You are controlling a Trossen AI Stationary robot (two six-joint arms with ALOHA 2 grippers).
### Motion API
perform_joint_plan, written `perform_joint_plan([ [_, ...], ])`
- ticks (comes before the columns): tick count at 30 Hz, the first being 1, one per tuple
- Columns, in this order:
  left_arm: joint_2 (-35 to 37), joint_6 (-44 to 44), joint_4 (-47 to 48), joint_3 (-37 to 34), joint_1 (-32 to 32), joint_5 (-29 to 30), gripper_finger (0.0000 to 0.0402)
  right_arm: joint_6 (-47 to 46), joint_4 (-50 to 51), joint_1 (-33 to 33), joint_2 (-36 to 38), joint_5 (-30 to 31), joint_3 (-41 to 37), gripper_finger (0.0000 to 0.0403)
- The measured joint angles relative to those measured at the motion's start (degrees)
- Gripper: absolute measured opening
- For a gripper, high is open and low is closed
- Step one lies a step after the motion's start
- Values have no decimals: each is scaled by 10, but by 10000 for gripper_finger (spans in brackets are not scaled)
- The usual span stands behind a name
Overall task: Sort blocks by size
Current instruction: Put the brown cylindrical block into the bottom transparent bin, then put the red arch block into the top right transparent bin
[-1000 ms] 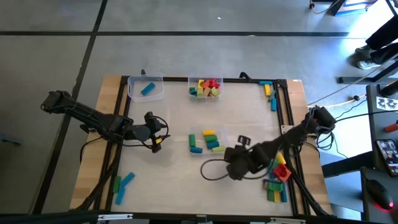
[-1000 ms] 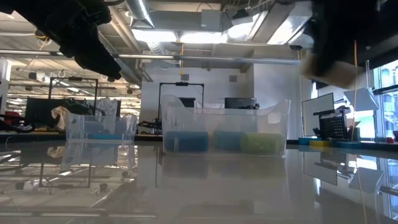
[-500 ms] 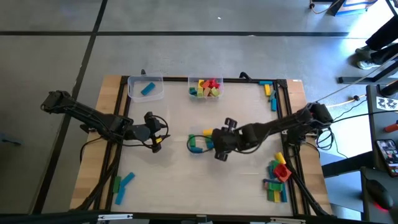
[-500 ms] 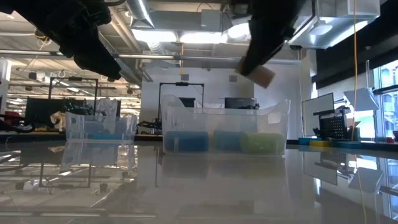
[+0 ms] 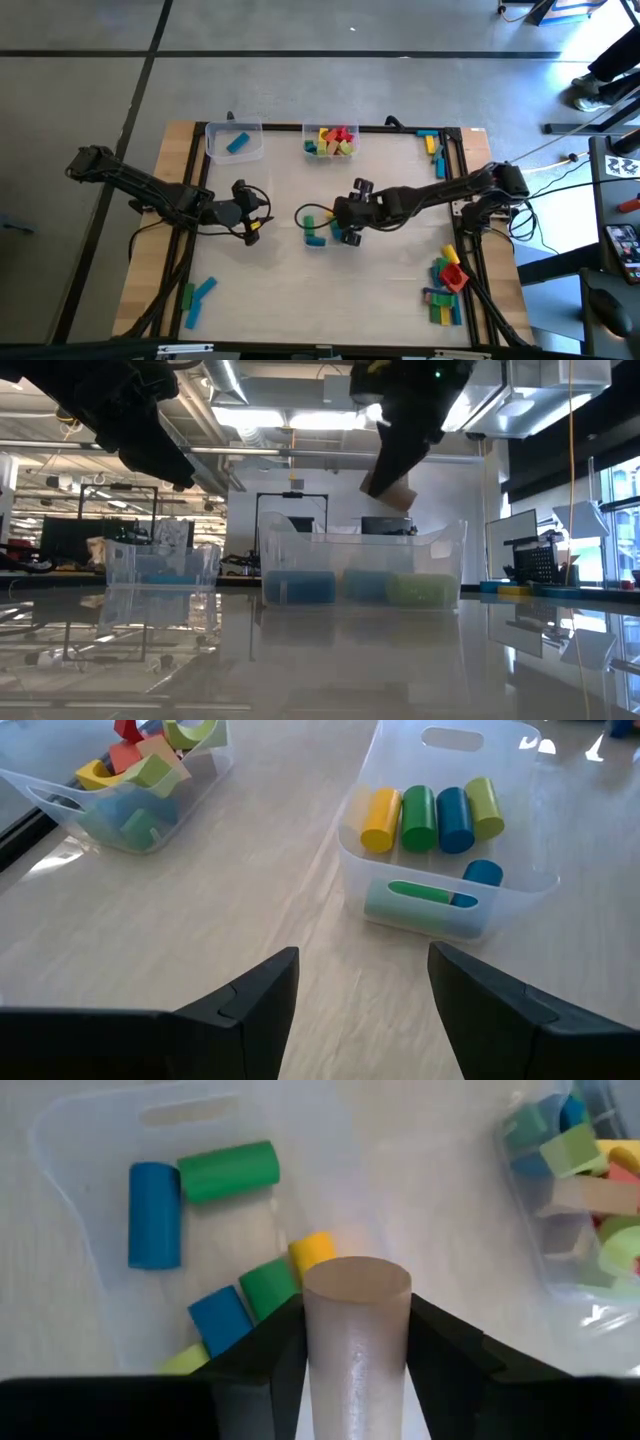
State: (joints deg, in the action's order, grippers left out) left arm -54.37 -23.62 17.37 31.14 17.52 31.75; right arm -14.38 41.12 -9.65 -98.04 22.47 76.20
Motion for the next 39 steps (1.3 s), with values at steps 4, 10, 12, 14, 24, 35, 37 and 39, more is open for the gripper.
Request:
perform_joint_plan([
  [4,0,0,1,0,0,0,218,14,2,0,-23,1,0,151],
  [10,0,0,0,0,0,0,218,16,-1,0,-45,11,0,152],
  [12,0,0,0,0,0,0,218,16,2,0,-48,14,0,152],
  [14,0,0,0,0,0,0,218,16,5,0,-48,14,0,152],
  [24,0,0,0,0,0,0,218,14,8,0,-48,13,0,227],
  [35,0,0,0,0,0,0,218,-17,37,-33,-15,-42,0,282],
  [37,0,0,0,0,0,0,218,-42,60,-47,-2,-57,0,282],
  [39,0,0,0,0,0,0,218,-75,86,-61,12,-74,0,282],
])
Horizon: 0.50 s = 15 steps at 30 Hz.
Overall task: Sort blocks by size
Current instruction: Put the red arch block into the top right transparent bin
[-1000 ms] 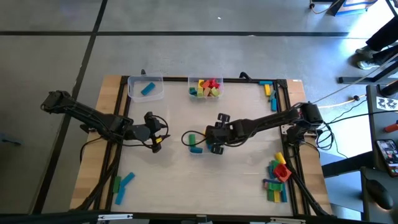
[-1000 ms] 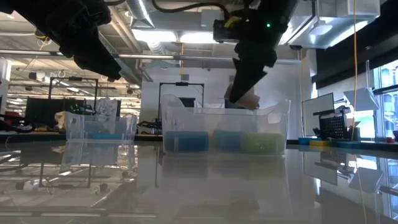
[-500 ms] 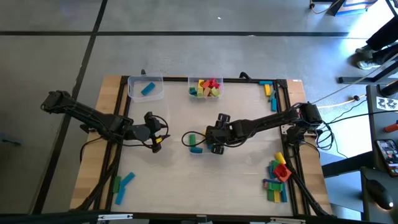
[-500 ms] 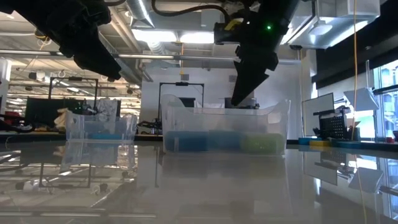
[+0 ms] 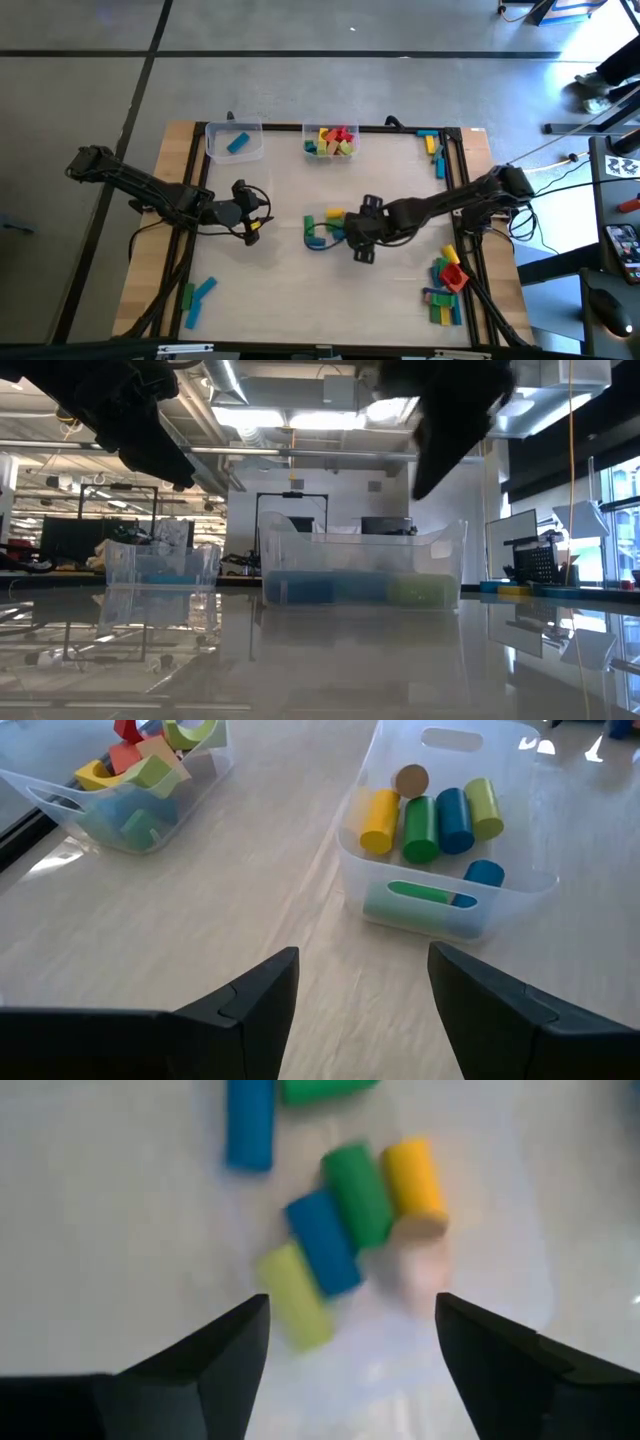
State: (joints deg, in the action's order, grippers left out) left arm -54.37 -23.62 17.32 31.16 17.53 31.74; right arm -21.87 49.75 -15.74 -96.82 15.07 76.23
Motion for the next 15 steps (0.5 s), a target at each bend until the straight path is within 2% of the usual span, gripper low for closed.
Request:
perform_joint_plan([
  [4,0,0,0,0,0,0,218,-72,49,-32,22,-23,0,282],
  [13,0,0,0,0,0,0,218,-238,159,-114,38,-27,0,282],
  [15,0,0,0,0,0,0,218,-287,186,-130,38,-50,0,282],
])
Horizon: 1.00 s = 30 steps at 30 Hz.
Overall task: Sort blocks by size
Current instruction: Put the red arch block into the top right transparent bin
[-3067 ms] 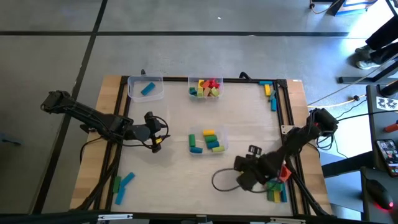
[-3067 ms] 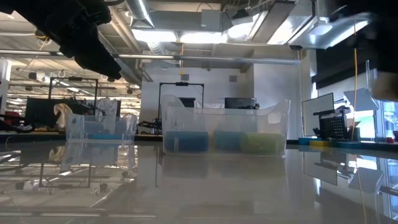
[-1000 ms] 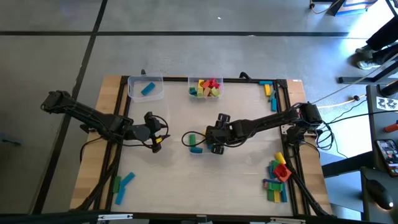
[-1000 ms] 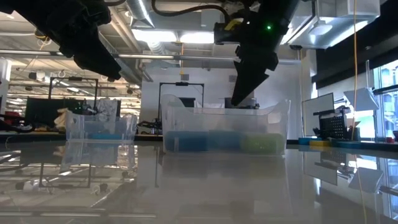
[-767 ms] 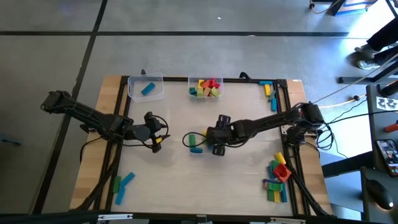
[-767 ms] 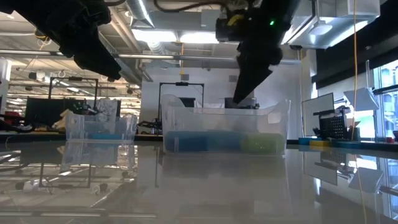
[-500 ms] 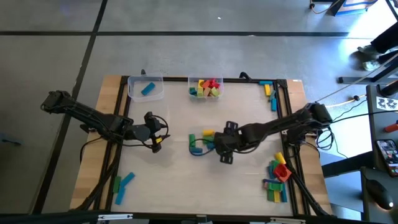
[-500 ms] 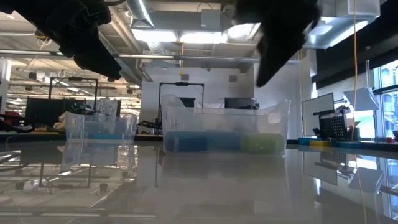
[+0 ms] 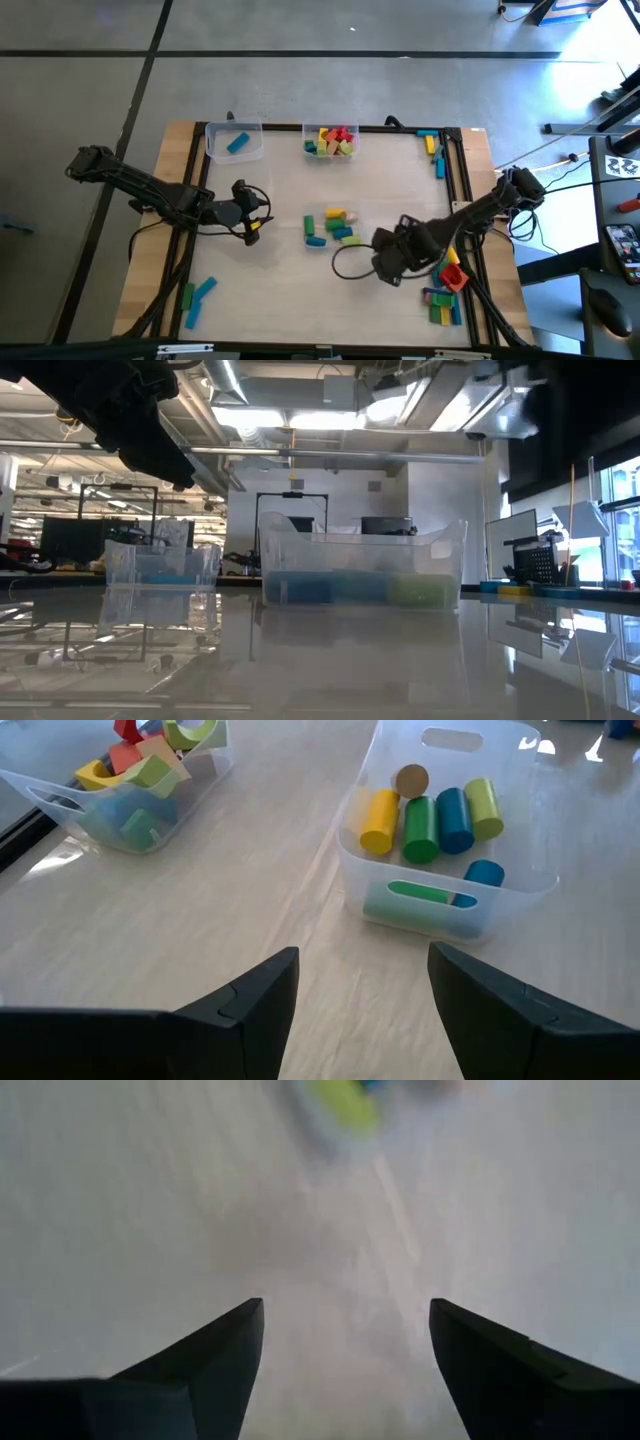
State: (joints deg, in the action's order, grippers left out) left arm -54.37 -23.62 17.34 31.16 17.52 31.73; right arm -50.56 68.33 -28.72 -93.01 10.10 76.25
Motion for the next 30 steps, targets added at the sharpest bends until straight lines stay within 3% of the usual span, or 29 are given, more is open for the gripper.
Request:
perform_joint_plan([
  [9,0,0,0,0,0,0,218,-194,92,-77,0,-27,0,282],
  [18,0,3,0,0,0,0,218,-326,158,-147,0,-53,0,282],
  [30,0,6,1,0,0,0,218,-534,171,-255,43,-73,-34,282],
])
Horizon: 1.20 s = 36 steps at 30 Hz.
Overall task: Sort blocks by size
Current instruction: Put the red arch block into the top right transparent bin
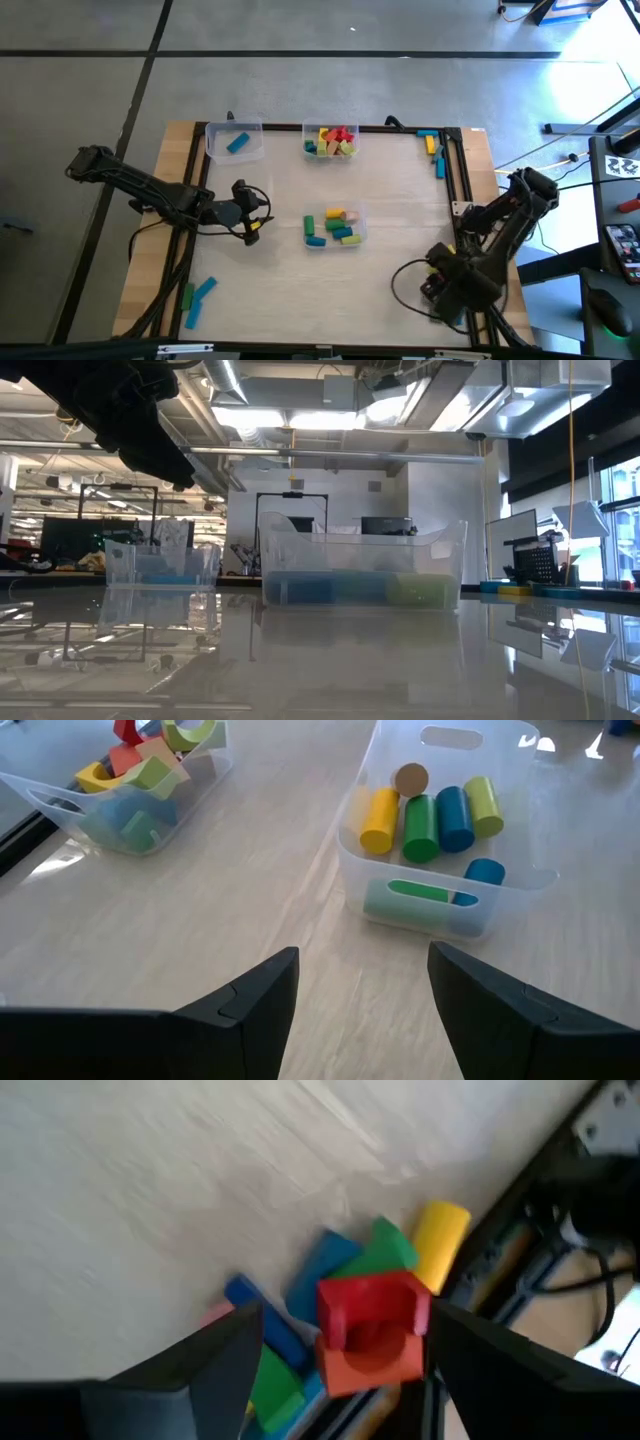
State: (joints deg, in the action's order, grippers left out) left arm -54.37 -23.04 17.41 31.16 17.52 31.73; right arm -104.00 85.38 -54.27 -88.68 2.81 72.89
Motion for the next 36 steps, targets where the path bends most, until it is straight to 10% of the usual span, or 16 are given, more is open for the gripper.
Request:
perform_joint_plan([
  [10,0,7,0,0,0,0,218,-164,-60,-79,61,-4,-83,282],
  [27,0,1,-2,0,0,0,218,-133,-227,-80,62,-23,-206,279],
  [36,0,5,-7,0,0,0,218,-125,-229,-80,62,-23,-210,187],
])
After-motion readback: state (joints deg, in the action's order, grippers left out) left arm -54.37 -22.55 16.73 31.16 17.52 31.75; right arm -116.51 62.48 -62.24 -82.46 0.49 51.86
